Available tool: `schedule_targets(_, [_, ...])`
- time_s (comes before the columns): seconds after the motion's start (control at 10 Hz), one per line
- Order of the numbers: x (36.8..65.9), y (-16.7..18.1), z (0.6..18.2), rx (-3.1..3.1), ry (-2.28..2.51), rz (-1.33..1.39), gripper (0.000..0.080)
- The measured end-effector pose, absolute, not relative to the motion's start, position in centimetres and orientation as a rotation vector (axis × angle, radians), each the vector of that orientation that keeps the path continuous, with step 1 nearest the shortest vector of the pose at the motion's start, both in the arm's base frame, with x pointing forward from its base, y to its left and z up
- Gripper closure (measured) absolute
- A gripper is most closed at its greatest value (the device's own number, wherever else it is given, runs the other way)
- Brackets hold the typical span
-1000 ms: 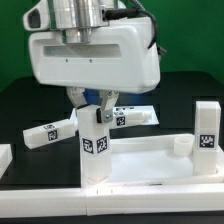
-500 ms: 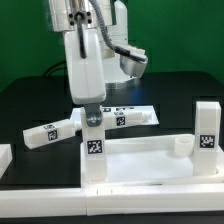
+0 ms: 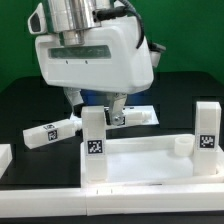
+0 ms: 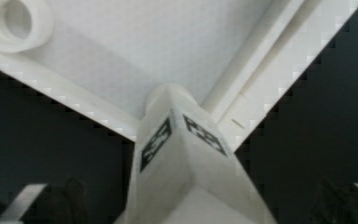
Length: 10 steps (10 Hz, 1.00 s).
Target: Assemble desk
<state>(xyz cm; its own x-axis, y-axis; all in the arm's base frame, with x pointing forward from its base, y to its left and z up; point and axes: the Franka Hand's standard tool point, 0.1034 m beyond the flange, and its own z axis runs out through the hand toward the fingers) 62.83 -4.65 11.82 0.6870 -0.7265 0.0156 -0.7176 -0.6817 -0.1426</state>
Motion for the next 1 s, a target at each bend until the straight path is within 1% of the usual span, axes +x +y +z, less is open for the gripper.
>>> schedule_targets(0.1, [62.82,-4.71,11.80,-2.814,1.094,-0.114,0.0151])
schedule_targets(0.4, [63.17,-4.26,11.83,-3.056,0.248,-0.200,0.0150])
schedule_targets(0.5, [63.17,-4.28,11.82,-3.056,0.222,-0.202,0.0150])
schedule_targets(0.6, [63.16,-4.29,11.79,-3.043,0.326,-0.197,0.0285])
schedule_targets(0.7, [63.15,-4.31,11.78,-3.043,0.330,-0.196,0.0285])
schedule_targets(0.8, [63.15,-4.37,11.78,-3.029,0.418,-0.194,0.0469])
schedule_targets(0.9, [63.13,-4.59,11.77,-3.001,0.564,-0.187,0.0508])
schedule_targets(1.0, [63.10,-4.68,11.75,-2.961,0.725,-0.181,0.0508])
